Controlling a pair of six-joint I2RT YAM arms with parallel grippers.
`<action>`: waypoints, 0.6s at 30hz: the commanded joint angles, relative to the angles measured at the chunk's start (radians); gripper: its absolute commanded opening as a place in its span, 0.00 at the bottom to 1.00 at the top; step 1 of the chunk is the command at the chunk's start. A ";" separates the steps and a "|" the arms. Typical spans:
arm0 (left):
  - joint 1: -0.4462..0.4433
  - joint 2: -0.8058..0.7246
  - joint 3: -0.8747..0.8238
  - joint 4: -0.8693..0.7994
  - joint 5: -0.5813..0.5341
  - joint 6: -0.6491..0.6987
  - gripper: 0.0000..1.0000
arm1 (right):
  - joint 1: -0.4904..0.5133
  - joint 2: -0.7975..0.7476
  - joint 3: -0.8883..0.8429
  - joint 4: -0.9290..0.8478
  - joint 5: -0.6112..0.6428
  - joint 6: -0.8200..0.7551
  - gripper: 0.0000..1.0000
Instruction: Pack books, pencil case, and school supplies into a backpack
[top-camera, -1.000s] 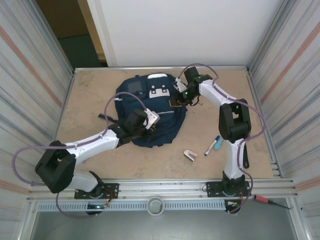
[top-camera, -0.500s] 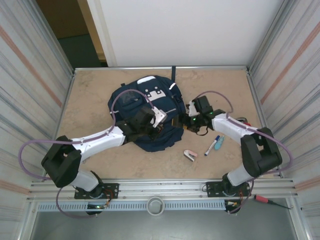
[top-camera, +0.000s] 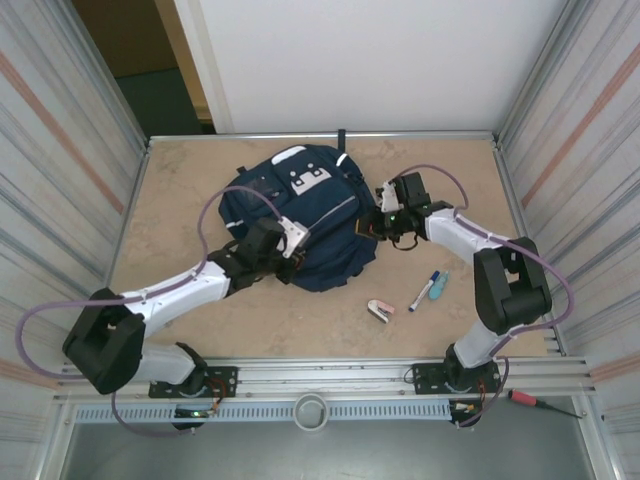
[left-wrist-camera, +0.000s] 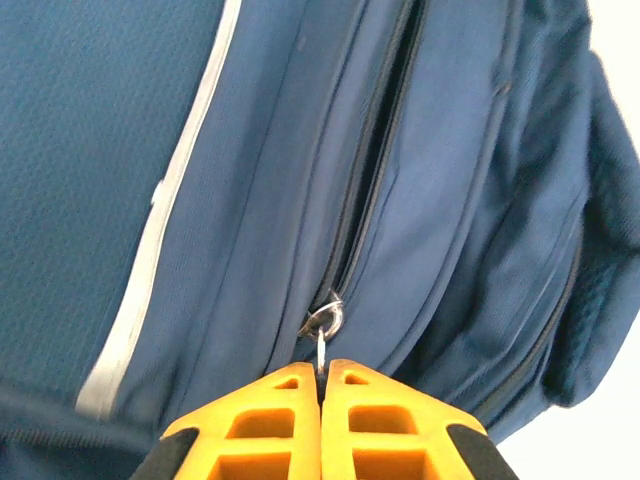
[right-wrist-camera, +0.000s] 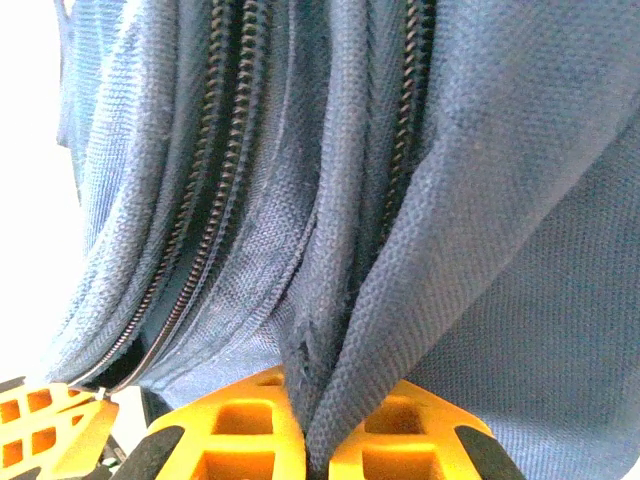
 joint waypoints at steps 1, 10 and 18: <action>0.061 -0.046 -0.032 -0.057 -0.081 0.019 0.00 | -0.067 0.059 0.106 -0.041 -0.006 -0.101 0.00; -0.019 0.006 0.032 0.036 0.059 -0.056 0.00 | -0.076 0.073 0.181 -0.154 0.153 -0.072 0.53; -0.092 0.074 0.102 0.045 0.051 -0.084 0.00 | 0.094 -0.122 -0.187 0.004 0.307 0.107 0.76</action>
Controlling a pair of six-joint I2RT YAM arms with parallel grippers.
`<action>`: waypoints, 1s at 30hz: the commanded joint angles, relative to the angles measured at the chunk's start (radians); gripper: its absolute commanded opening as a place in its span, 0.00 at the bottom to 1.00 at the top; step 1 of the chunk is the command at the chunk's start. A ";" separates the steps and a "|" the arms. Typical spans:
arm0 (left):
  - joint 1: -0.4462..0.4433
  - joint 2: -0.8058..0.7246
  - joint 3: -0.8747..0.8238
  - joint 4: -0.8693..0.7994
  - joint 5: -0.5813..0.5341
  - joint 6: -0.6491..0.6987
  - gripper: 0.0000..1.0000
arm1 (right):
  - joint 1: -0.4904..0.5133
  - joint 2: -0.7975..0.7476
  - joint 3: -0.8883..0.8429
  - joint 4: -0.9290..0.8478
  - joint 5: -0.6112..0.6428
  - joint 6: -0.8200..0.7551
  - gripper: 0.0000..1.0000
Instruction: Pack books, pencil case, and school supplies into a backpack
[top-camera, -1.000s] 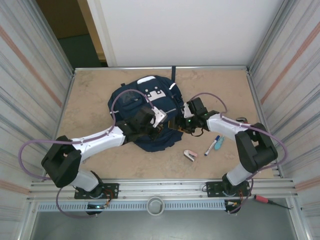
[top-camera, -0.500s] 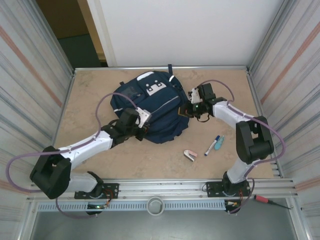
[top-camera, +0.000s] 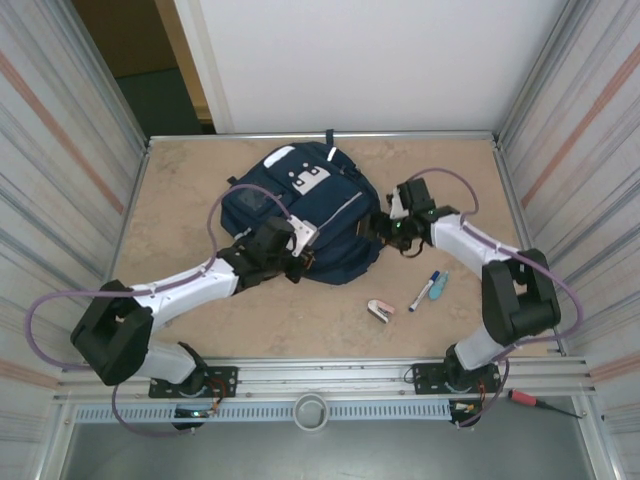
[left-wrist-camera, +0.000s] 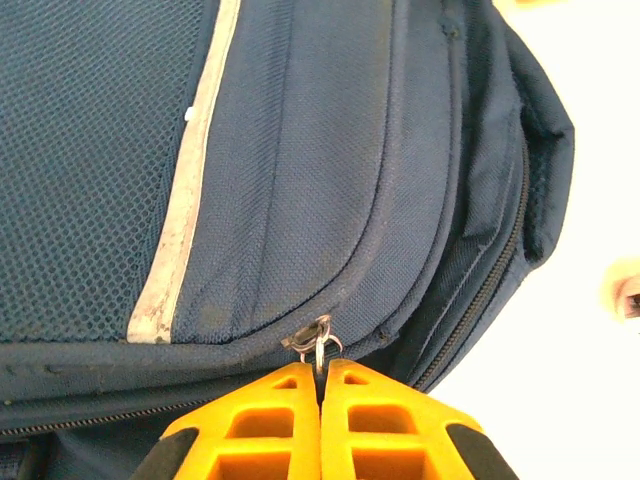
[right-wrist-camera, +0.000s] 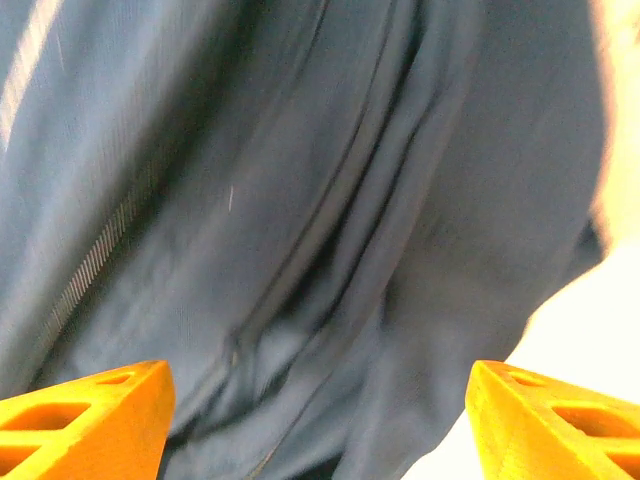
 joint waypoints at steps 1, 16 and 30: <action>-0.019 0.003 0.045 0.016 0.035 -0.024 0.00 | 0.059 -0.001 -0.089 0.092 0.095 0.101 0.76; 0.174 -0.073 -0.062 -0.051 -0.101 0.116 0.00 | -0.056 0.021 -0.033 0.055 0.098 -0.147 0.00; -0.003 -0.072 -0.018 0.130 -0.223 0.258 0.91 | 0.120 0.049 -0.059 0.193 -0.029 -0.051 0.00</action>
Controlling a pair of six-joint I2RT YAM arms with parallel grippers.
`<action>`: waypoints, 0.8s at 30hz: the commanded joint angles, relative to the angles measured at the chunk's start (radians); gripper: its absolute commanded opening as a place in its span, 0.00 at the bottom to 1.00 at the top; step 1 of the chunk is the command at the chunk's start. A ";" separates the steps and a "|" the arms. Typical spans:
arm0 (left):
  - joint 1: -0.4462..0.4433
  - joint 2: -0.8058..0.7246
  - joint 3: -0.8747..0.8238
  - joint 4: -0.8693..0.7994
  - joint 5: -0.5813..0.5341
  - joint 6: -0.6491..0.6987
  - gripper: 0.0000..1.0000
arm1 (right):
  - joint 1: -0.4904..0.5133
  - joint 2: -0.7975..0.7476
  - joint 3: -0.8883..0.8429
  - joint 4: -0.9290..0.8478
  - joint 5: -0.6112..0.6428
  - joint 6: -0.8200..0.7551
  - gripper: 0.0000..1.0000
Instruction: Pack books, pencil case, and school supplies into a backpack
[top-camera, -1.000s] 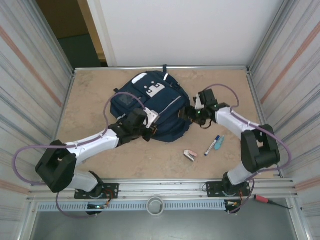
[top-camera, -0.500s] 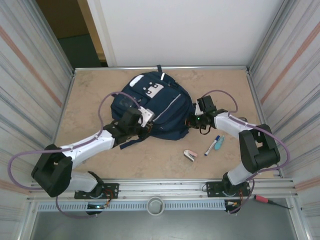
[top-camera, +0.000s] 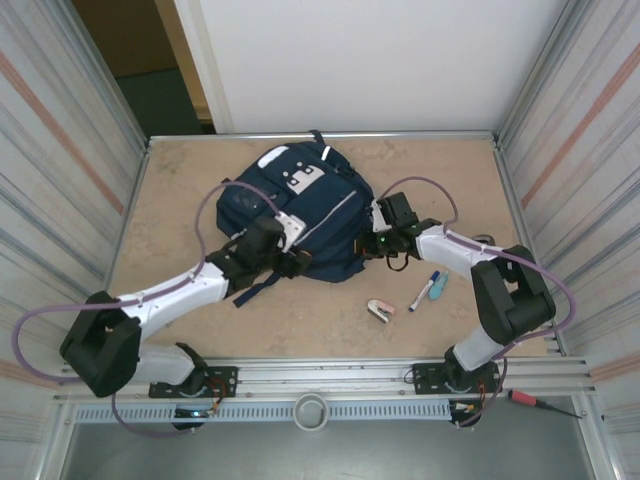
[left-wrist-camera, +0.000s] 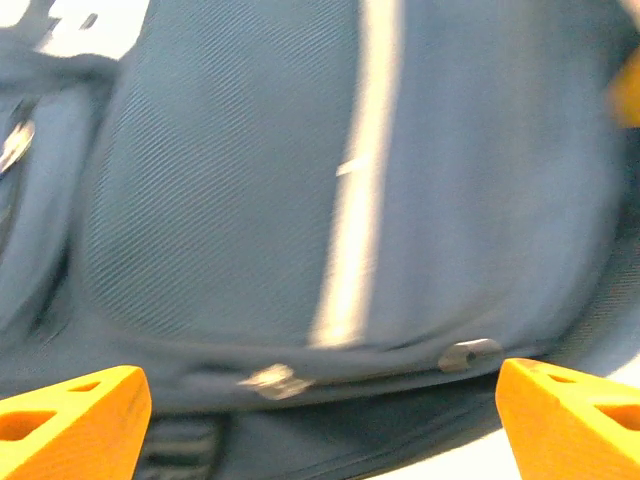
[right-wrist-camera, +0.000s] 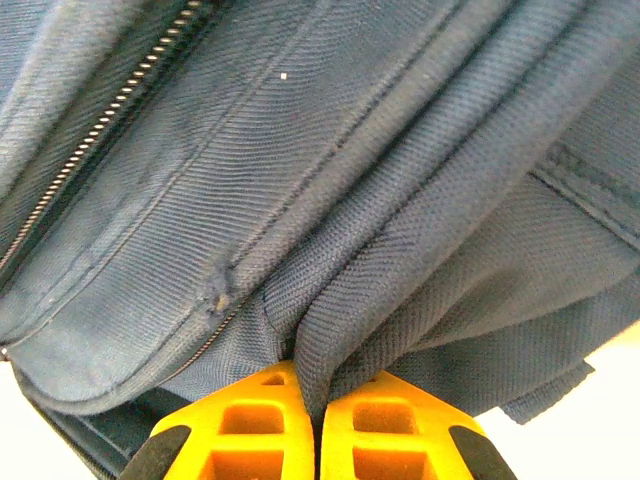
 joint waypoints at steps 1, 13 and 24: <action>-0.026 0.064 0.084 0.045 -0.015 0.118 0.91 | 0.016 0.003 -0.023 0.075 -0.049 0.043 0.00; 0.018 0.400 0.407 -0.098 0.048 0.193 0.69 | 0.016 -0.015 -0.061 0.098 -0.030 0.064 0.00; 0.172 0.376 0.430 -0.094 0.372 0.044 0.38 | 0.020 -0.075 -0.074 0.001 0.094 -0.007 0.08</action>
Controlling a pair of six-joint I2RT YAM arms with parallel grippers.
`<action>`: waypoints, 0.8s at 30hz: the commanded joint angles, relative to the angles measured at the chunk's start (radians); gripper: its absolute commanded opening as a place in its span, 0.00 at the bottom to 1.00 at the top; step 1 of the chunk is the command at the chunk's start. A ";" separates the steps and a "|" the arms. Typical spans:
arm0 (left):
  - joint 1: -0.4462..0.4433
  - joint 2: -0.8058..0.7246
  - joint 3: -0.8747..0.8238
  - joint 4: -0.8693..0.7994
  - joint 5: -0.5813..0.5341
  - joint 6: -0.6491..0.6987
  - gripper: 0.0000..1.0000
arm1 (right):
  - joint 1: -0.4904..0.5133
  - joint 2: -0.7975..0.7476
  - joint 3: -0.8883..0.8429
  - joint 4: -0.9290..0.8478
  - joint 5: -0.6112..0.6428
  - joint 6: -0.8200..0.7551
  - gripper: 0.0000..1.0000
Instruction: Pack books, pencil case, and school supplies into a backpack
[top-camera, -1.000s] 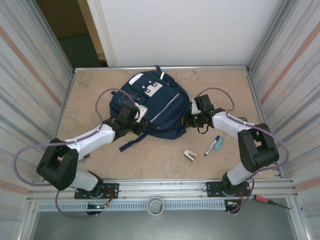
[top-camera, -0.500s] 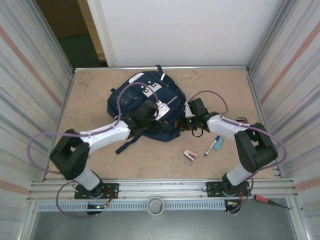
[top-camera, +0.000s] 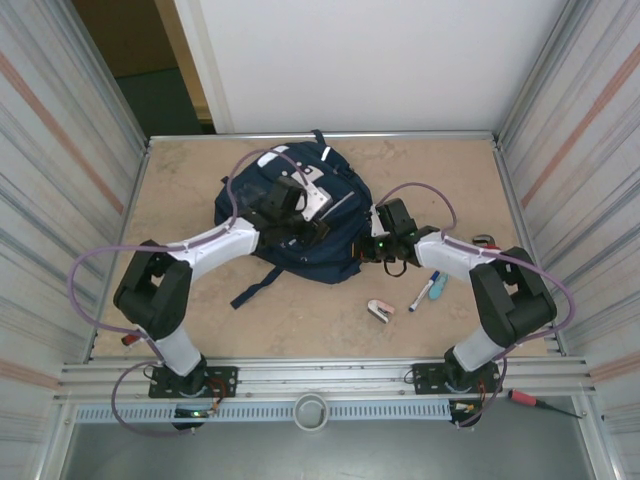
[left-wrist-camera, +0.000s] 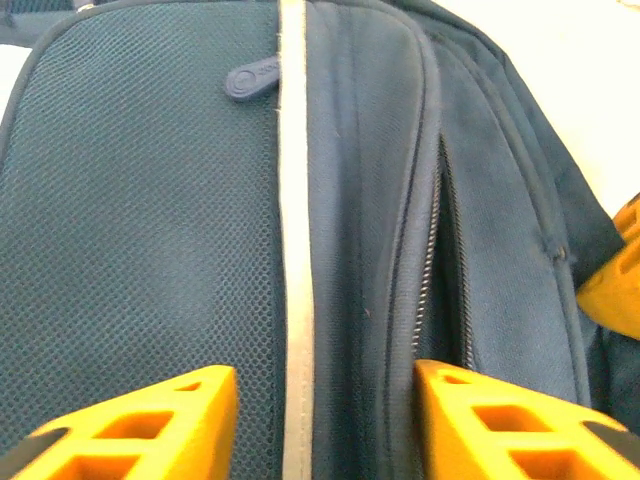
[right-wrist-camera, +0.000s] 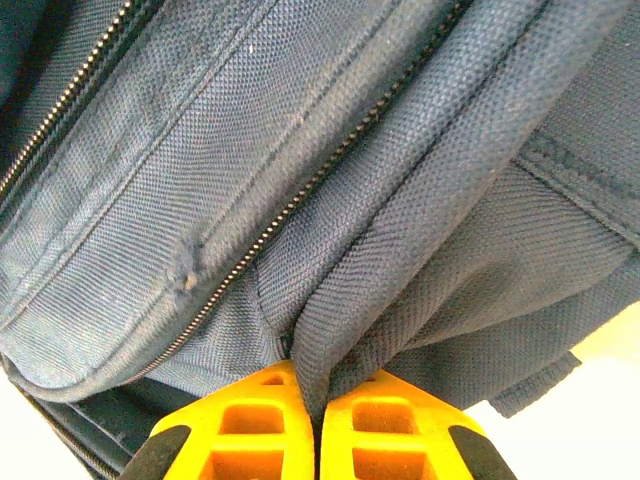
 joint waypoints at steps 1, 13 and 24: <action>0.037 -0.005 0.050 -0.036 0.083 -0.027 0.30 | 0.009 -0.071 -0.010 -0.092 0.096 -0.056 0.19; 0.074 -0.077 -0.004 0.046 0.211 -0.086 0.00 | 0.333 -0.225 -0.047 -0.522 0.497 0.010 0.96; 0.074 -0.103 -0.023 0.041 0.205 -0.089 0.00 | 0.420 -0.085 -0.081 -0.504 0.443 0.044 0.74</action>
